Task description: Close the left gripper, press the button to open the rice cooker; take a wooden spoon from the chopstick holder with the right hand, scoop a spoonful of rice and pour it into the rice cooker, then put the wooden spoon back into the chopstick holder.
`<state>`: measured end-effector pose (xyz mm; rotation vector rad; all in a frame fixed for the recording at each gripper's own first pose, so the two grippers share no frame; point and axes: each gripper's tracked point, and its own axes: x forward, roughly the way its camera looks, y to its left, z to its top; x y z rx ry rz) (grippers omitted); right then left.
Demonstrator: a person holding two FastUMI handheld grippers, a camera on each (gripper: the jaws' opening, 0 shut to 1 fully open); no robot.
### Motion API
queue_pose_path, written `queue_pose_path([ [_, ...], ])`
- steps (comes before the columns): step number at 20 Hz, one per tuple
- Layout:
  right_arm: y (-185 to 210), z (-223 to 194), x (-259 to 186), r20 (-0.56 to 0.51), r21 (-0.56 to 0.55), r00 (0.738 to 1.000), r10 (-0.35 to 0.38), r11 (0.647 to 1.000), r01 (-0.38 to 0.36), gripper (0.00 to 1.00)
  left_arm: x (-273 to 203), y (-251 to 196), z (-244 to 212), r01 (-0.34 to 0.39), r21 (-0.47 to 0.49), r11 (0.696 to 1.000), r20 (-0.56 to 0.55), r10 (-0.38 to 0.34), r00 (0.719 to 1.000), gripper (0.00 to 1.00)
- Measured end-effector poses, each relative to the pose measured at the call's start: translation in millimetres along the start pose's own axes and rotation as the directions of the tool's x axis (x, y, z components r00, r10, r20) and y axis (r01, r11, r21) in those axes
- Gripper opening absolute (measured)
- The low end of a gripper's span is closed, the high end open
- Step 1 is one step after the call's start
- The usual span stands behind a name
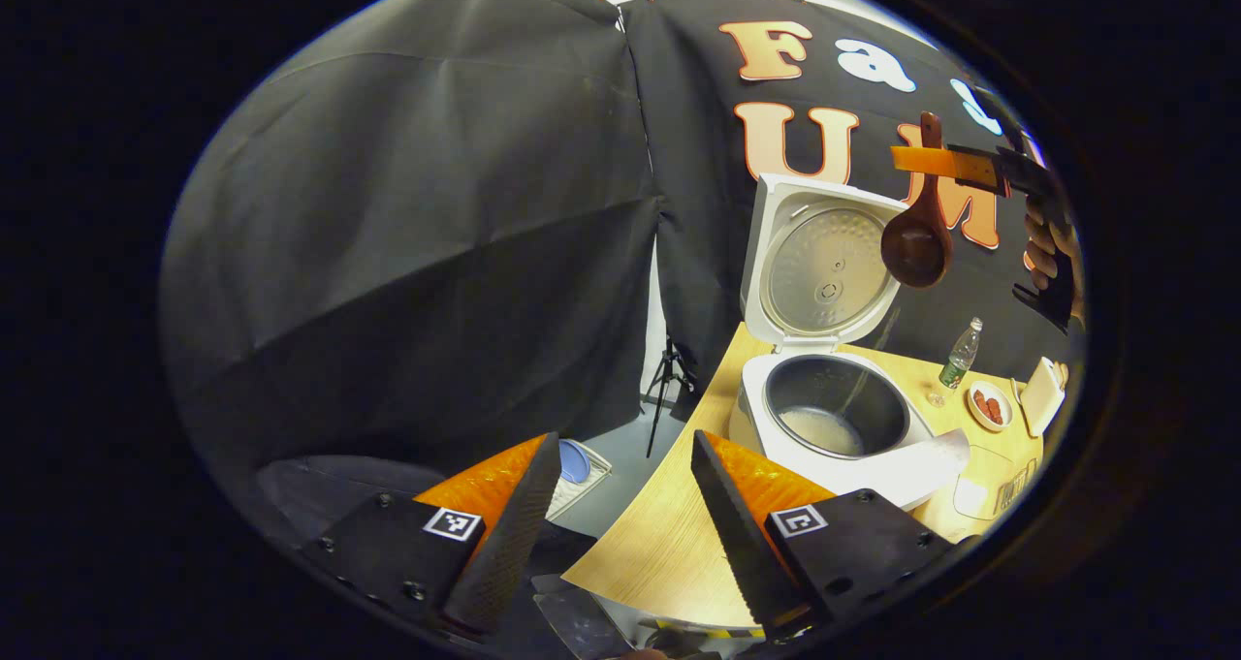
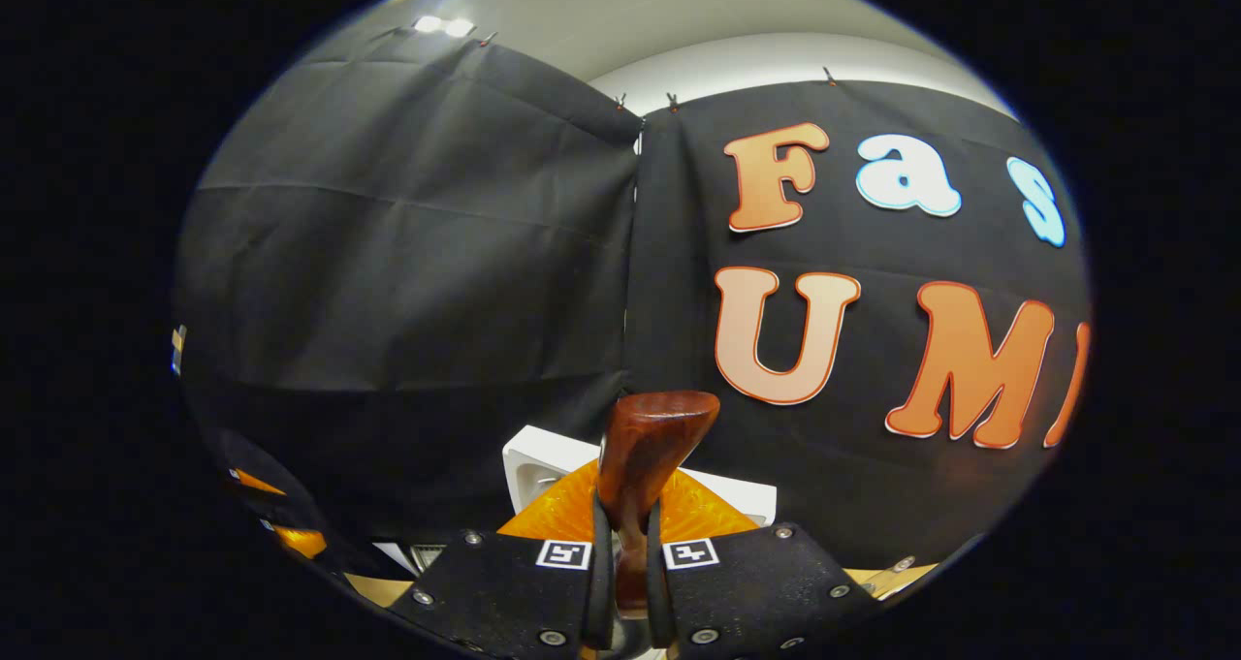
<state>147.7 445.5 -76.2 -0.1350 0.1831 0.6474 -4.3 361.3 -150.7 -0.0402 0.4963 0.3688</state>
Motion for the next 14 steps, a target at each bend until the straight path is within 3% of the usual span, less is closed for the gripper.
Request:
queue_pose_path([
  [3,4.8,1.4,-0.4,0.006,-0.045,1.000,0.011,0.999,-0.010,0.13,-1.3,3.3,-3.4,-0.013,0.000,1.000,-0.007,0.013,1.000,0.93],
  [4,4.9,0.2,-0.8,0.011,-0.040,1.000,0.014,0.999,-0.013,0.13,-2.0,4.7,-3.1,-0.020,0.005,1.000,-0.005,0.020,1.000,0.89],
  [5,2.6,0.9,-2.4,0.008,-0.019,1.000,0.012,1.000,-0.012,0.13,-2.6,5.2,-3.0,-0.025,0.008,1.000,-0.004,0.025,1.000,0.93],
  [9,-19.3,0.0,-22.1,-0.005,0.155,1.000,0.000,0.988,0.001,0.13,-4.3,-5.2,0.0,-0.005,0.011,1.000,0.001,0.005,1.000,0.89],
  [10,-30.2,-2.7,-30.1,-0.010,0.201,1.000,-0.013,0.979,0.015,0.13,-4.5,-9.9,0.5,0.000,0.016,1.000,0.002,0.000,1.000,0.93],
  [12,-56.4,-10.5,-46.4,-0.025,0.307,0.999,-0.044,0.950,0.050,0.13,-7.4,-18.8,3.3,0.009,0.022,1.000,0.007,-0.009,1.000,0.89],
  [14,-83.9,-18.8,-67.6,-0.040,0.441,0.997,-0.070,0.894,0.080,0.13,-10.5,-34.1,0.7,0.032,0.027,0.999,0.004,-0.032,0.999,0.93],
])
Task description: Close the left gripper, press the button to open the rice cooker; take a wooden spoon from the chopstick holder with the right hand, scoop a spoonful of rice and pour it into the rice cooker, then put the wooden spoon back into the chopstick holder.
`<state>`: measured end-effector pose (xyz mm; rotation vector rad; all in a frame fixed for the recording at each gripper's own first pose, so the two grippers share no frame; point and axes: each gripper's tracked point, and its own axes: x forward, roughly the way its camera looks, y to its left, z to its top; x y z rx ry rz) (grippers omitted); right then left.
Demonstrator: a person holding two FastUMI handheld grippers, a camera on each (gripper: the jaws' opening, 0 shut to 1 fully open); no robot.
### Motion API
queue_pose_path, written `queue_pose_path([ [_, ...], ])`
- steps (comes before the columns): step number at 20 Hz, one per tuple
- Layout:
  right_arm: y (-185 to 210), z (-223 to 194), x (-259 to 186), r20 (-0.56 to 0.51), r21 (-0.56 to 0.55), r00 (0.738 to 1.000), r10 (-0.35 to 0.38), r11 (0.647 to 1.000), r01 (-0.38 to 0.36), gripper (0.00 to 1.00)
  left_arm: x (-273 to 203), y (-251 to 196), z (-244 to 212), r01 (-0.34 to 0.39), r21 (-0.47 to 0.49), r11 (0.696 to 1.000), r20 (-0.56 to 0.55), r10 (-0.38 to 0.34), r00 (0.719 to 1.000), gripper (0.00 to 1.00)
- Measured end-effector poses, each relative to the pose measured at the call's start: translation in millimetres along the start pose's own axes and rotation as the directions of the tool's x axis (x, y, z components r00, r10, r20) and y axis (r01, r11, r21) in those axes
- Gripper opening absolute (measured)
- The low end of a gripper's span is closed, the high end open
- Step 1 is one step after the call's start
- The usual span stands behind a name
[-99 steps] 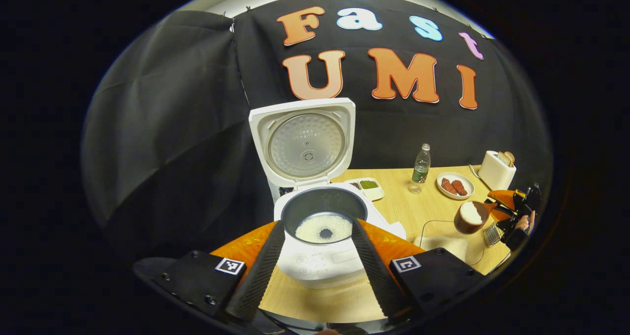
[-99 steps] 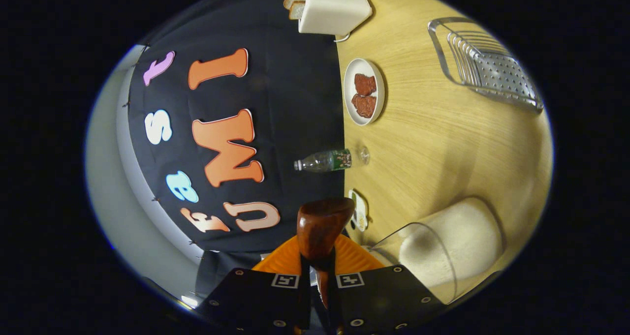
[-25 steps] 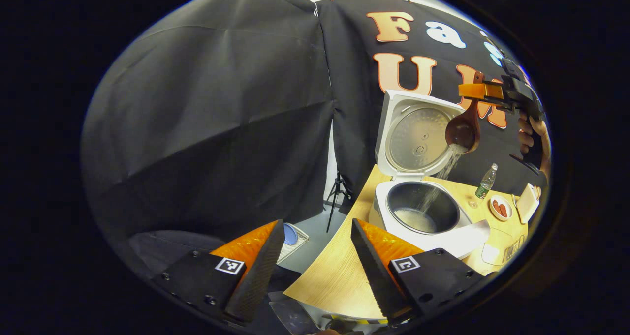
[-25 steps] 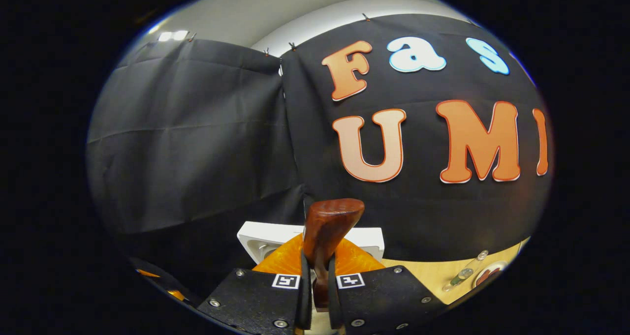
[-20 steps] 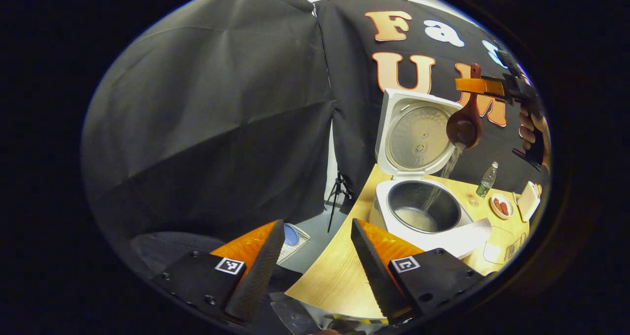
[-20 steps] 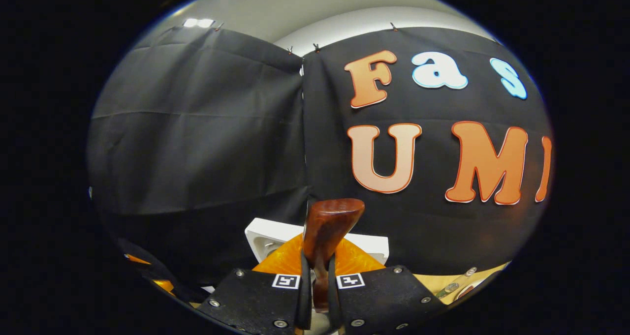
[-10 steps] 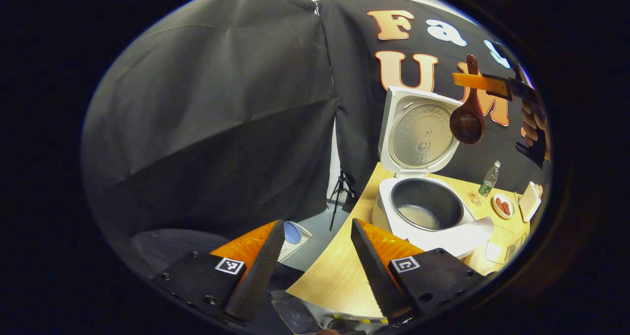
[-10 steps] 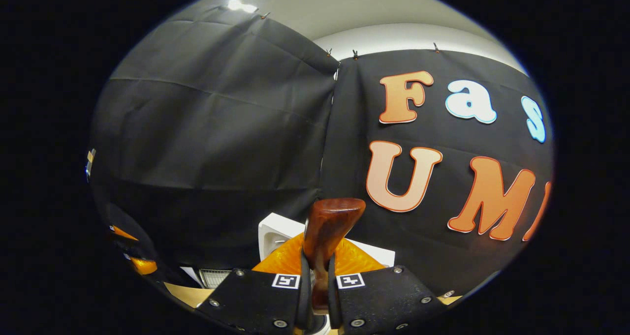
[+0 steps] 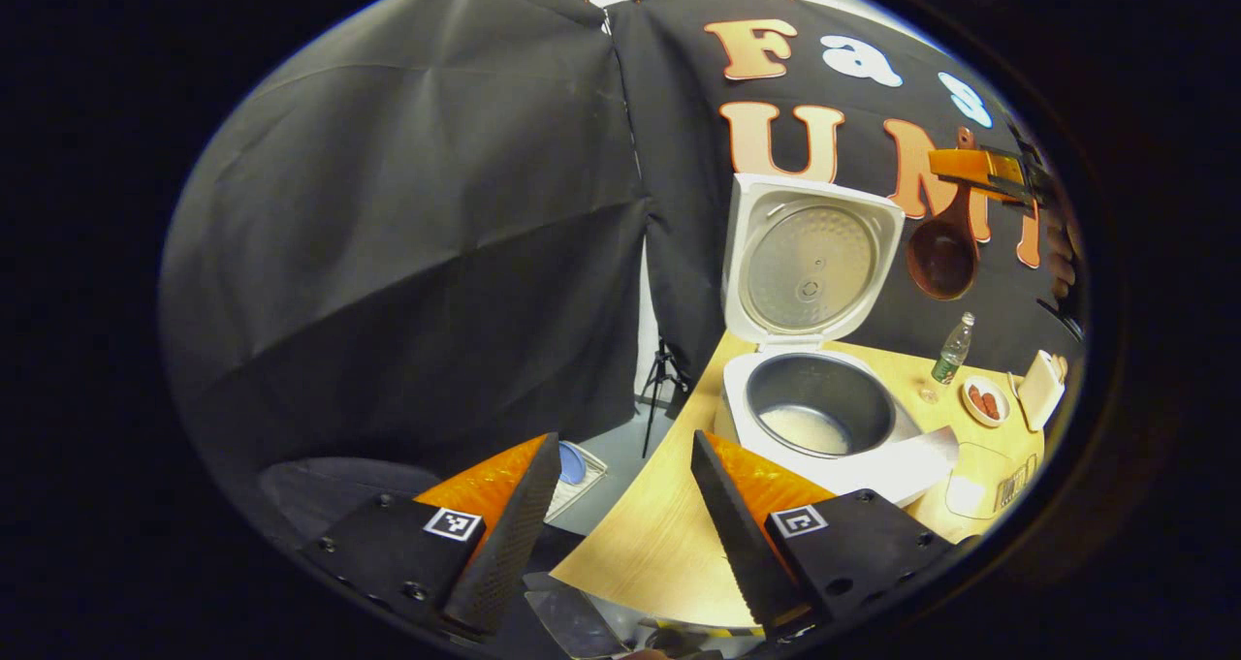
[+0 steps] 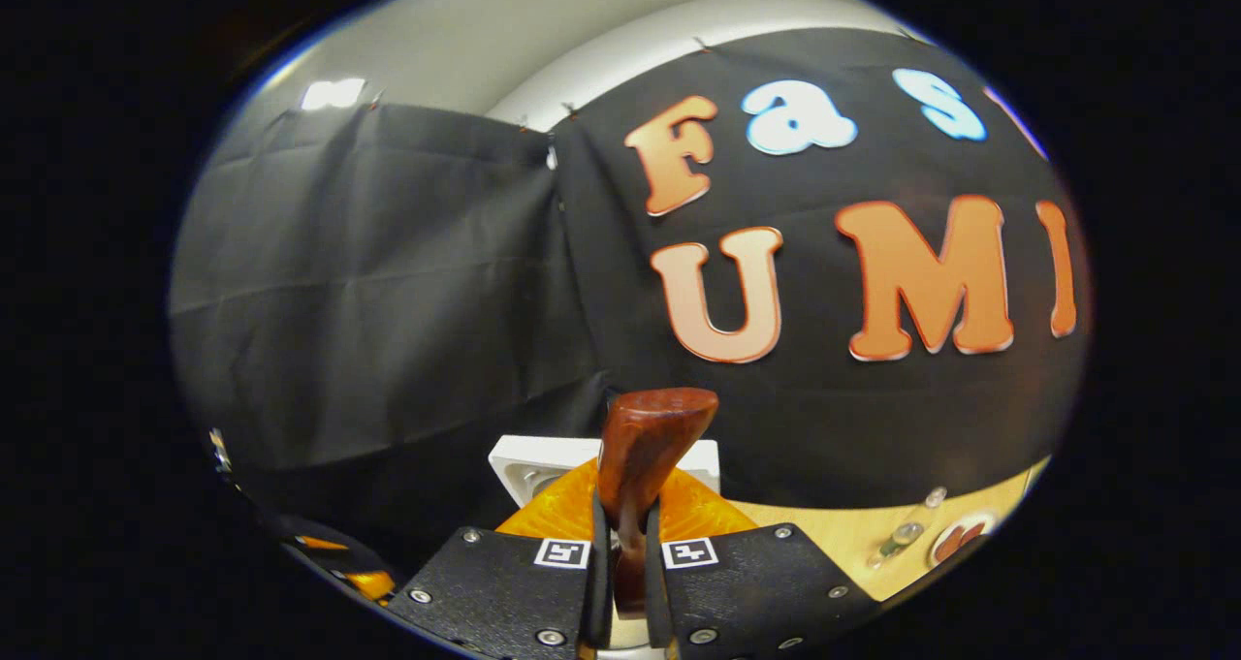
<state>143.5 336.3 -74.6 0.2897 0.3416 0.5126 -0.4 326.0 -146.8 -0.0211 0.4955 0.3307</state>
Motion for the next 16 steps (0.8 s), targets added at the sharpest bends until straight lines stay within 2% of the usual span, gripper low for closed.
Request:
queue_pose_path([
  [3,-56.4,1.0,-32.4,-0.009,0.216,0.998,-0.054,0.975,0.055,0.13,-6.7,-19.0,-1.1,0.016,-0.006,1.000,-0.005,-0.016,1.000,0.89],
  [6,-123.6,-1.2,-74.5,-0.018,0.298,0.986,-0.165,0.940,0.163,0.13,-18.2,-40.5,-3.3,0.024,-0.022,0.999,-0.016,-0.024,1.000,0.89],
  [7,-140.6,-3.3,-88.1,-0.023,0.327,0.982,-0.186,0.927,0.183,0.13,-23.0,-49.0,-4.8,0.029,-0.029,0.999,-0.021,-0.030,0.999,0.93],
  [8,-158.2,-5.2,-102.7,-0.025,0.350,0.978,-0.208,0.914,0.203,0.13,-27.2,-57.2,-5.8,0.032,-0.032,0.999,-0.025,-0.032,0.999,0.89],
  [13,-244.1,-10.6,-174.2,-0.032,0.341,0.935,-0.353,0.876,0.342,0.13,-47.4,-101.1,-1.8,0.010,0.012,1.000,-0.018,-0.010,1.000,0.89],
  [14,-258.1,-14.3,-192.2,-0.034,0.339,0.924,-0.380,0.866,0.368,0.13,-50.7,-110.0,0.8,0.014,0.017,1.000,-0.012,-0.014,1.000,0.93],
  [16,-284.9,-22.4,-224.3,-0.044,0.336,0.901,-0.433,0.843,0.421,0.13,-59.0,-129.3,2.3,0.023,0.018,1.000,-0.003,-0.023,1.000,0.89],
])
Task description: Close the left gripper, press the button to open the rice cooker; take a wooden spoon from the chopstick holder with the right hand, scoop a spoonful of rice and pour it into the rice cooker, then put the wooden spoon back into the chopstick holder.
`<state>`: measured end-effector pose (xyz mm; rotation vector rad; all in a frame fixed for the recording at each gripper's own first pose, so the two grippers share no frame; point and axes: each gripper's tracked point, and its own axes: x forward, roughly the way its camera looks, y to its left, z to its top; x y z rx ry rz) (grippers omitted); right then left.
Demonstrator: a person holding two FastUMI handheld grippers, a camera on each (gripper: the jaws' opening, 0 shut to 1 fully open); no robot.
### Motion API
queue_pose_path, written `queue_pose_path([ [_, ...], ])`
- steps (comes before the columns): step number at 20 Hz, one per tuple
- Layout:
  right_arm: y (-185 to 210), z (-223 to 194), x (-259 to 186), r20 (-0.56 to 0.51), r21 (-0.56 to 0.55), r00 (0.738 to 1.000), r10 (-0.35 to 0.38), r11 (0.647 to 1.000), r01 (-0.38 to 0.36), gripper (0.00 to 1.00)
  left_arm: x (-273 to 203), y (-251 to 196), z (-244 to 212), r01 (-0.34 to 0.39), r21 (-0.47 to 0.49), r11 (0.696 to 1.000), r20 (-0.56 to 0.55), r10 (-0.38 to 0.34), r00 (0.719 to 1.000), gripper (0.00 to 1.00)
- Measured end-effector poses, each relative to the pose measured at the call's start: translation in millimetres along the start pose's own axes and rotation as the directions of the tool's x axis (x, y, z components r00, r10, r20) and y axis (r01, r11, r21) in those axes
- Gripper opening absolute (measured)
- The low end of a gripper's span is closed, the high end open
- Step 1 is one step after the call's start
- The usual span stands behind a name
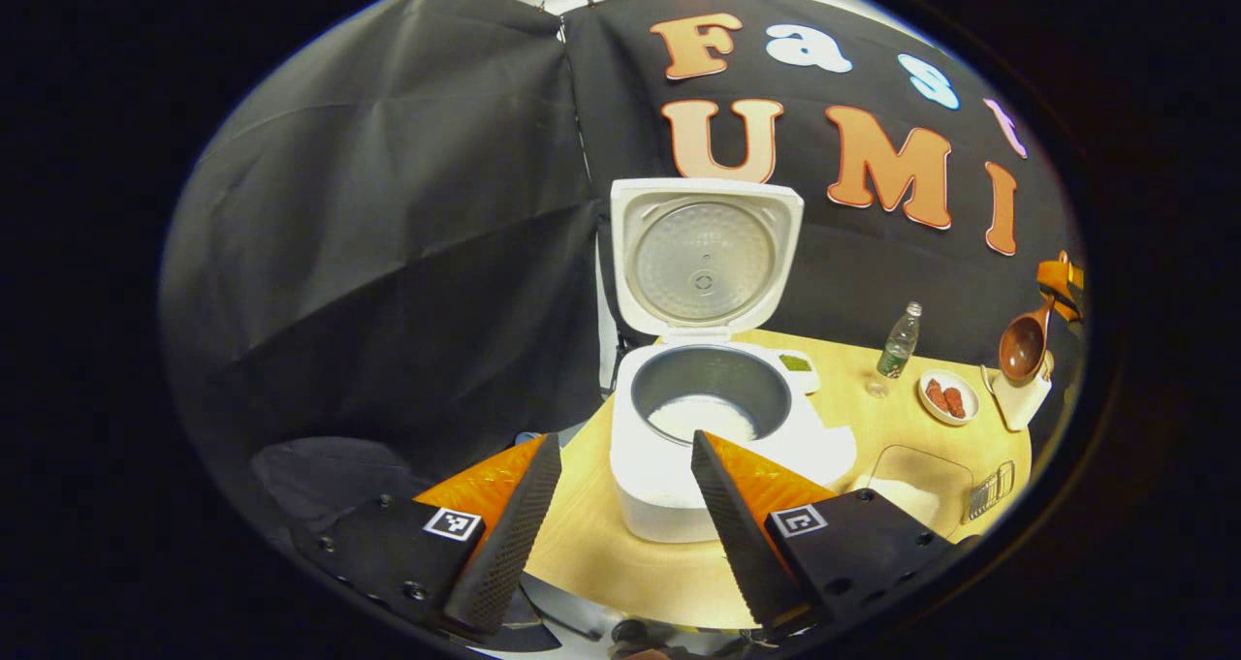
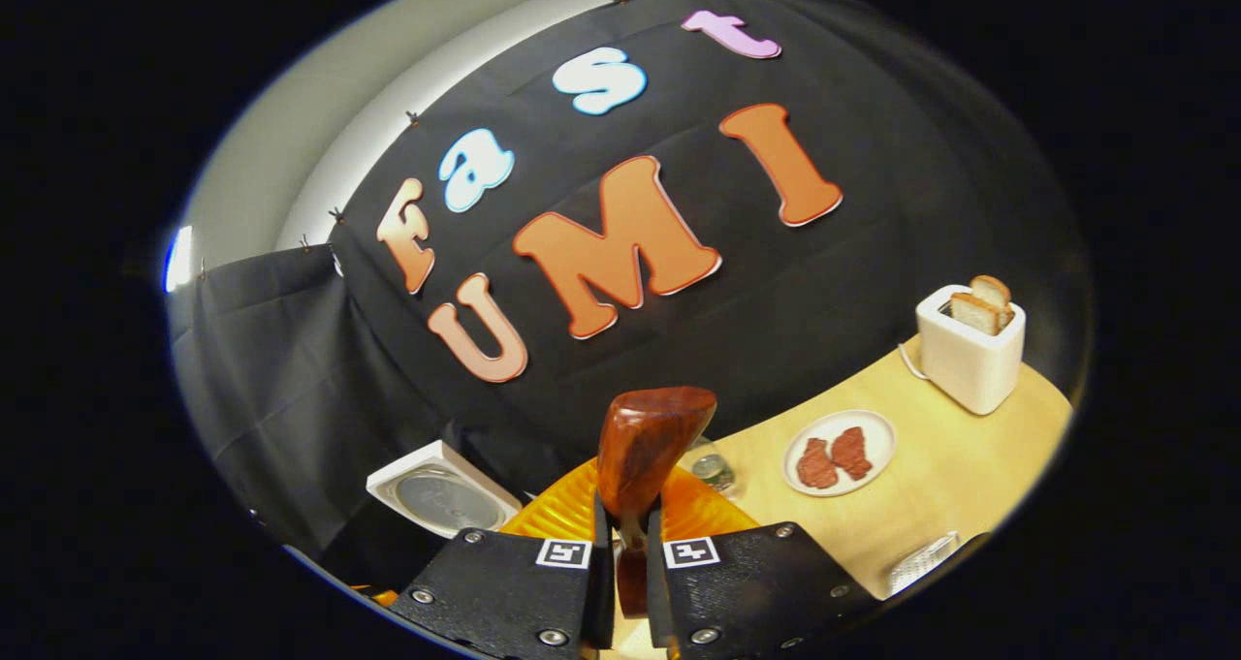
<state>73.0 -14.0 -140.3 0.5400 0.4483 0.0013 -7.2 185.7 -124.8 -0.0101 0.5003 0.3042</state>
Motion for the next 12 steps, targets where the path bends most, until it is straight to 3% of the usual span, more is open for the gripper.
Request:
queue_pose_path([
  [5,-96.3,-14.2,-32.2,-0.016,-0.036,0.987,-0.162,0.986,0.161,0.13,-7.8,-43.2,1.3,0.019,0.028,0.999,-0.010,-0.019,1.000,0.93],
  [6,-108.0,-16.6,-39.6,-0.019,-0.042,0.984,-0.177,0.983,0.176,0.13,-9.1,-52.8,1.9,0.028,0.035,0.999,-0.009,-0.028,1.000,0.89],
  [8,-130.9,-19.4,-48.6,-0.017,-0.050,0.979,-0.203,0.978,0.202,0.13,-12.0,-70.4,8.2,0.041,0.056,0.998,-0.006,-0.041,0.999,0.93],
  [12,-169.3,-40.5,-61.8,-0.050,-0.085,0.968,-0.245,0.967,0.240,0.13,-21.7,-94.9,15.1,0.051,0.088,0.995,0.016,-0.052,0.999,0.89],
])
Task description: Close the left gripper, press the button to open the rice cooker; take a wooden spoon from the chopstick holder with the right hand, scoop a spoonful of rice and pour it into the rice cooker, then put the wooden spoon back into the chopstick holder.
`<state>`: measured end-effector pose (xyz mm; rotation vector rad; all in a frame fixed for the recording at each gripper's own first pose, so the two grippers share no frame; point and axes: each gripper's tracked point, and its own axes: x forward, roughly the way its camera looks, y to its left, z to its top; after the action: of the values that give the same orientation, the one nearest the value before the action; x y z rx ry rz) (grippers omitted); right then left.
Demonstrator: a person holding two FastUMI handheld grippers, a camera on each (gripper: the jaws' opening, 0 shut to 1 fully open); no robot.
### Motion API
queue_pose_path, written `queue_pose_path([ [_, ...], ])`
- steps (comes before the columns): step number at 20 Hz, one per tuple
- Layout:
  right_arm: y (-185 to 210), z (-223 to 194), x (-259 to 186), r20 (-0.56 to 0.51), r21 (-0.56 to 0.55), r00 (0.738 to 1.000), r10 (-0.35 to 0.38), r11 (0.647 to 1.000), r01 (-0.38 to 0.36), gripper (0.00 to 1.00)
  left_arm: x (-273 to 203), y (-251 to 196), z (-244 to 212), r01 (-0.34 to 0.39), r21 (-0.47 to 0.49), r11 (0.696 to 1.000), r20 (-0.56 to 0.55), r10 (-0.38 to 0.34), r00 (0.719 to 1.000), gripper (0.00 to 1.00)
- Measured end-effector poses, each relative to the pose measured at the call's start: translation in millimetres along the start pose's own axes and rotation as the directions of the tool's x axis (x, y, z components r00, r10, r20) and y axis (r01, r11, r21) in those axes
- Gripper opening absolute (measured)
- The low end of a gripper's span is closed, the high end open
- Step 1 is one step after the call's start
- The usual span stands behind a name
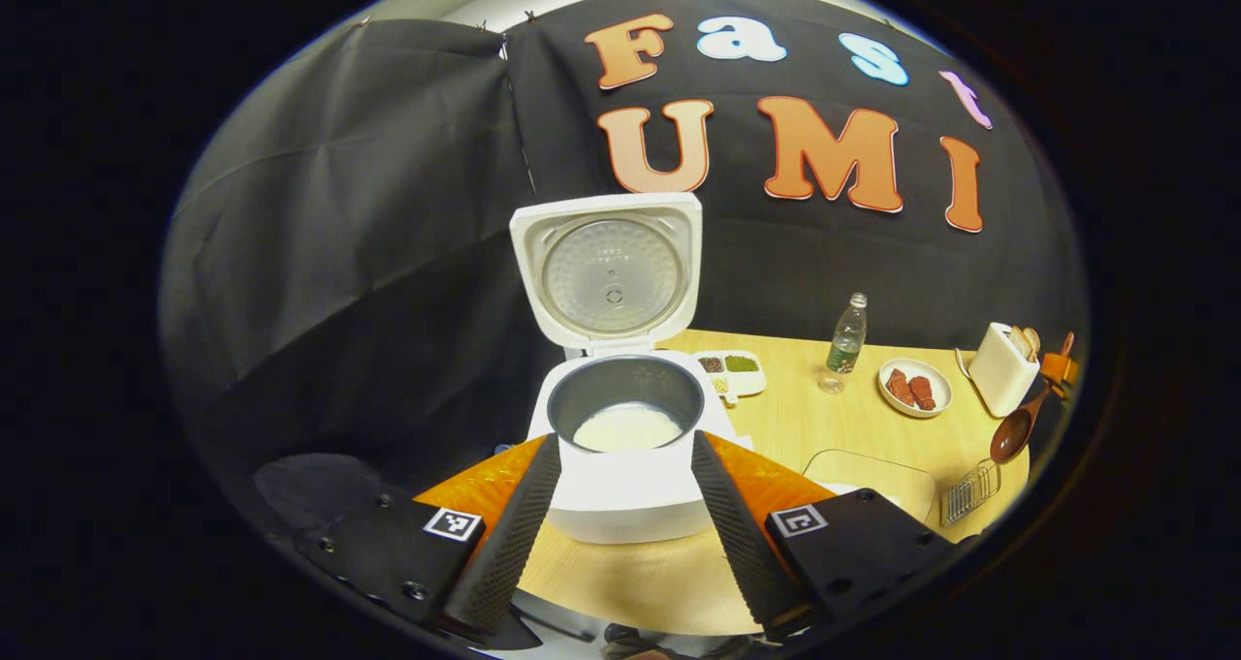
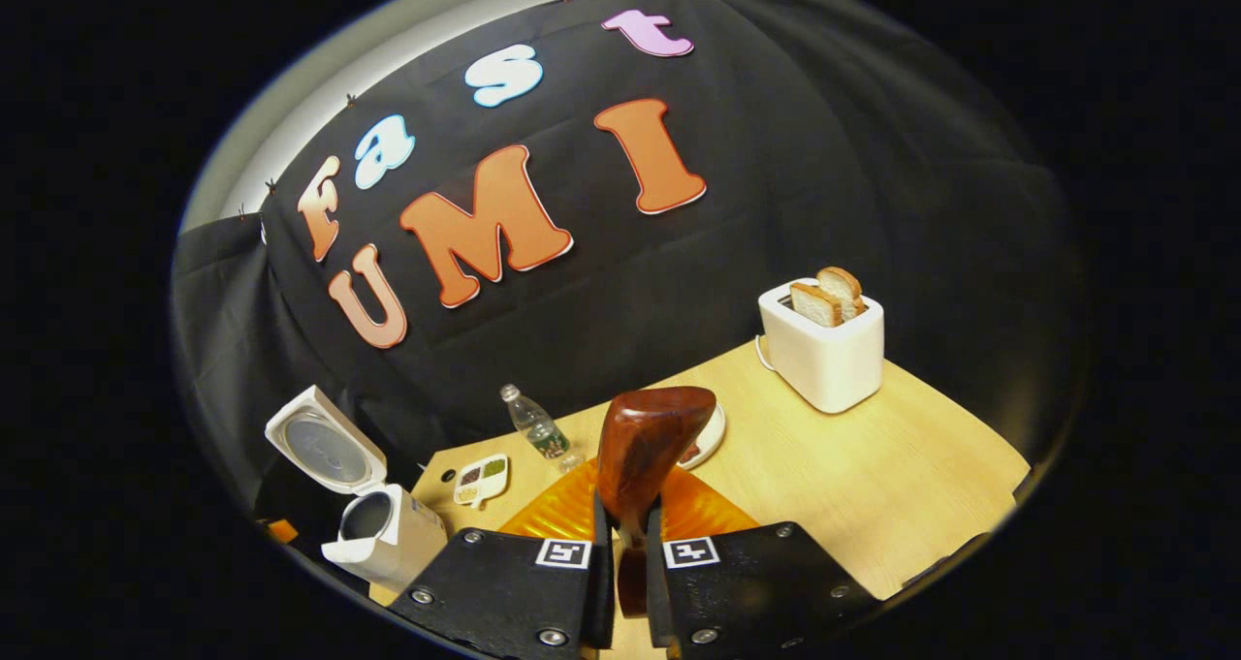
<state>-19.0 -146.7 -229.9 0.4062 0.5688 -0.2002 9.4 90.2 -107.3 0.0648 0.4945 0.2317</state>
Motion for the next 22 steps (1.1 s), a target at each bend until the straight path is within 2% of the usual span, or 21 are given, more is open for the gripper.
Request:
queue_pose_path([
  [2,-15.9,-9.2,-1.2,-0.019,-0.012,1.000,-0.016,1.000,0.015,0.13,-4.3,-5.0,6.0,-0.008,0.005,1.000,0.012,0.008,1.000,0.93],
  [4,-28.8,-14.8,-2.2,-0.025,-0.023,0.999,-0.025,0.999,0.025,0.13,-7.0,-8.9,7.4,-0.018,0.003,1.000,0.016,0.018,1.000,0.93],
  [5,-35.0,-14.2,-1.4,-0.023,-0.025,0.999,-0.029,0.999,0.028,0.13,-7.5,-9.4,8.4,-0.022,0.001,1.000,0.017,0.022,1.000,0.89],
  [7,-44.1,-14.7,0.6,-0.013,-0.029,0.999,-0.029,0.999,0.029,0.13,-10.6,-10.1,11.3,-0.035,0.001,0.999,0.025,0.035,0.999,0.89],
  [8,-46.4,-17.1,1.6,-0.008,-0.034,1.000,-0.027,0.999,0.026,0.13,-11.7,-10.1,12.3,-0.042,0.001,0.999,0.028,0.042,0.999,0.93],
  [9,-50.0,-21.1,5.0,-0.012,-0.034,1.000,-0.029,0.999,0.028,0.13,-12.4,-9.6,13.7,-0.047,-0.003,0.999,0.030,0.047,0.998,0.89],
  [12,-54.5,-39.0,10.2,-0.029,-0.025,0.999,-0.013,1.000,0.012,0.15,-14.0,-2.5,19.7,-0.069,-0.015,0.998,0.042,0.069,0.997,0.89],
  [15,-59.5,-60.2,18.2,-0.054,-0.022,0.998,-0.014,1.000,0.013,0.16,-10.8,17.7,34.5,-0.089,-0.035,0.995,0.068,0.091,0.994,0.89],
  [16,-62.9,-68.1,20.5,-0.070,-0.021,0.997,-0.021,1.000,0.019,0.17,-8.8,27.8,40.0,-0.100,-0.045,0.994,0.076,0.103,0.992,0.94],
  [17,-65.9,-76.4,22.4,-0.091,-0.018,0.995,-0.026,1.000,0.024,0.18,-5.9,39.0,48.4,-0.115,-0.055,0.992,0.088,0.120,0.989,0.93],
  [18,-68.9,-84.7,22.0,-0.111,-0.016,0.993,-0.037,0.999,0.036,0.23,-1.0,47.8,55.7,-0.118,-0.063,0.991,0.097,0.124,0.988,0.89],
  [19,-71.2,-90.5,21.9,-0.122,-0.013,0.991,-0.049,0.999,0.048,0.18,4.5,55.1,62.9,-0.112,-0.073,0.991,0.102,0.119,0.988,0.89],
  [20,-73.1,-93.2,20.4,-0.126,-0.015,0.990,-0.062,0.998,0.060,0.18,10.8,66.1,71.4,-0.114,-0.087,0.990,0.108,0.123,0.987,0.93],
  [22,-75.3,-99.7,16.7,-0.153,-0.006,0.985,-0.085,0.996,0.085,0.20,22.8,85.6,92.2,-0.114,-0.101,0.988,0.128,0.127,0.984,0.93],
])
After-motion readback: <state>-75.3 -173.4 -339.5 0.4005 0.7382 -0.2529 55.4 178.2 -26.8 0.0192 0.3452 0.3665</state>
